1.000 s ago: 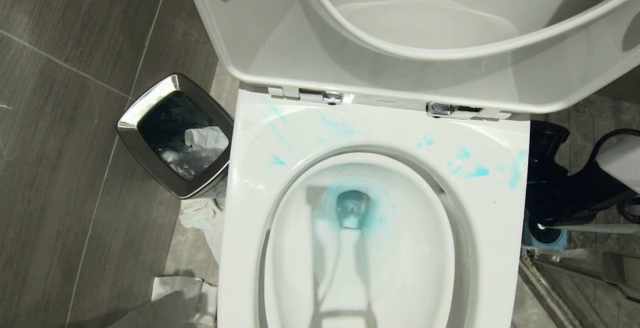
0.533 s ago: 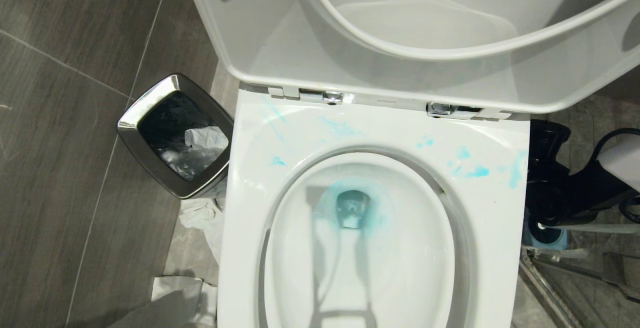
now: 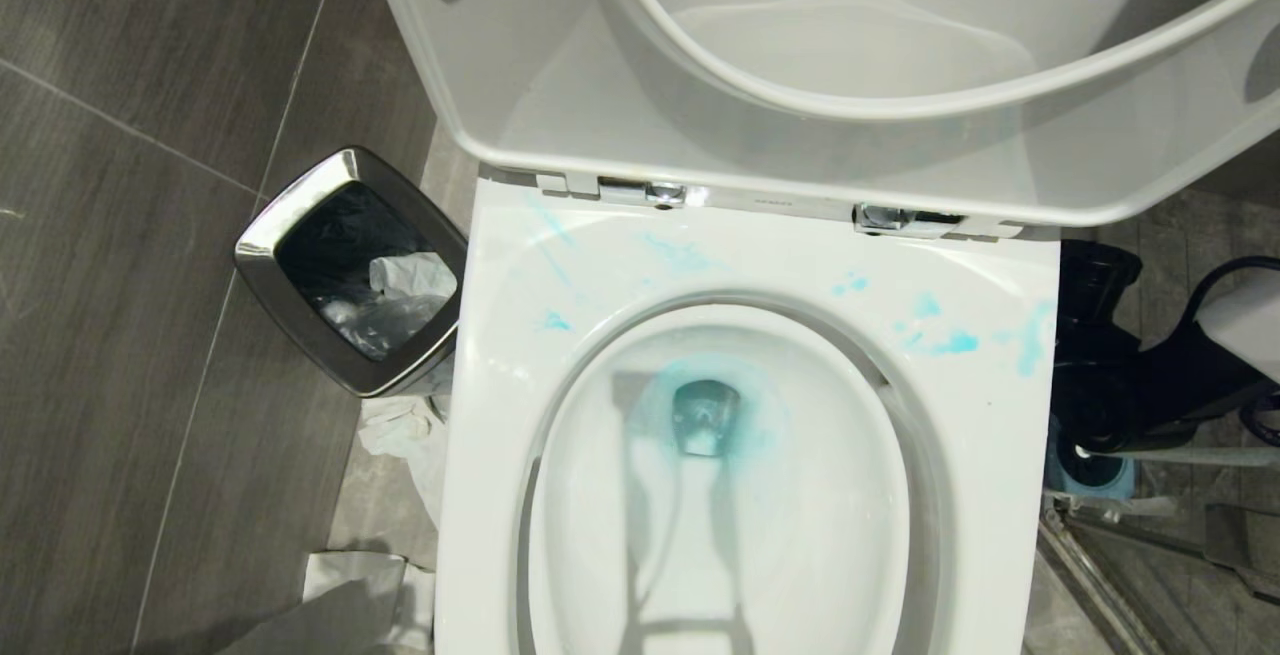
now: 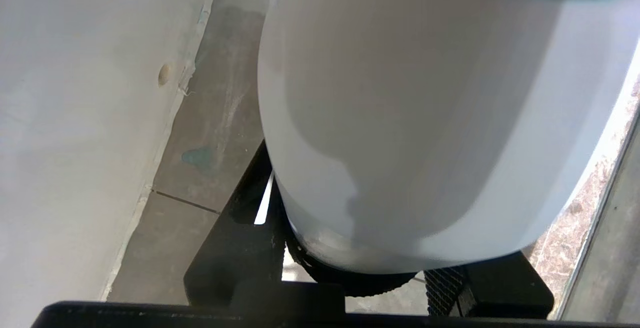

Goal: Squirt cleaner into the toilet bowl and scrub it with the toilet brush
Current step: Place the cleaning agent on the floor

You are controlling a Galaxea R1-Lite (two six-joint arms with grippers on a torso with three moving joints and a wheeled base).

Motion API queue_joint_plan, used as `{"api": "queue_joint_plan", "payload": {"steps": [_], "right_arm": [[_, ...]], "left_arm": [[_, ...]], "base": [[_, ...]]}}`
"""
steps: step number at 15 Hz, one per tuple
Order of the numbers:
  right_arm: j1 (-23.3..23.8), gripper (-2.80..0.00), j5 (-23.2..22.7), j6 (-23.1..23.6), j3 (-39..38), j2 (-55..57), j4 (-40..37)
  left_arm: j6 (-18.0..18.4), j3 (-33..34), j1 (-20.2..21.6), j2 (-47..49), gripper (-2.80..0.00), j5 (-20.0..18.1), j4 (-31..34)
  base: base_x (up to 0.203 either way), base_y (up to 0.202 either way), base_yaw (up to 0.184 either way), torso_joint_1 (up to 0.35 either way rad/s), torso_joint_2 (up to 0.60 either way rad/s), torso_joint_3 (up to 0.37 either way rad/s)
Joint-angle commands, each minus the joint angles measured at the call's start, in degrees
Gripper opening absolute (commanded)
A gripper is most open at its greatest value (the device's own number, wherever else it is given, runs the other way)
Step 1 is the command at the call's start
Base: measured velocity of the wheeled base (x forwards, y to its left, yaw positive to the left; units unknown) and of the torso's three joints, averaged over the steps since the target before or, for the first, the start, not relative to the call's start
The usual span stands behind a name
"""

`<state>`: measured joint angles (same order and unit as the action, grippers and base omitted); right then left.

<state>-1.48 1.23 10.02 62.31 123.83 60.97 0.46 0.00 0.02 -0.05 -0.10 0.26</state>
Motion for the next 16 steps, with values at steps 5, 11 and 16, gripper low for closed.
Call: {"api": "queue_joint_plan", "payload": {"steps": [5,11,16], "right_arm": [[-0.02,-2.8,0.0,-0.74,-5.59,-2.27,0.5],[0.07,0.0,0.0,-0.97,-6.41,-2.1,2.32],[0.24,0.0,0.0,-0.97,-6.58,-3.43,2.28]], "left_arm": [[0.06,0.09,0.02,0.05,-2.8,0.01,0.0],[0.06,0.09,0.02,0.05,-2.8,0.01,0.0],[-0.02,0.09,0.06,0.05,-2.8,0.01,0.0]], "base": [[0.0,0.0,0.0,0.0,0.0,0.0],[0.0,0.0,0.0,0.0,0.0,0.0],[0.0,0.0,0.0,0.0,0.0,0.0]]}}
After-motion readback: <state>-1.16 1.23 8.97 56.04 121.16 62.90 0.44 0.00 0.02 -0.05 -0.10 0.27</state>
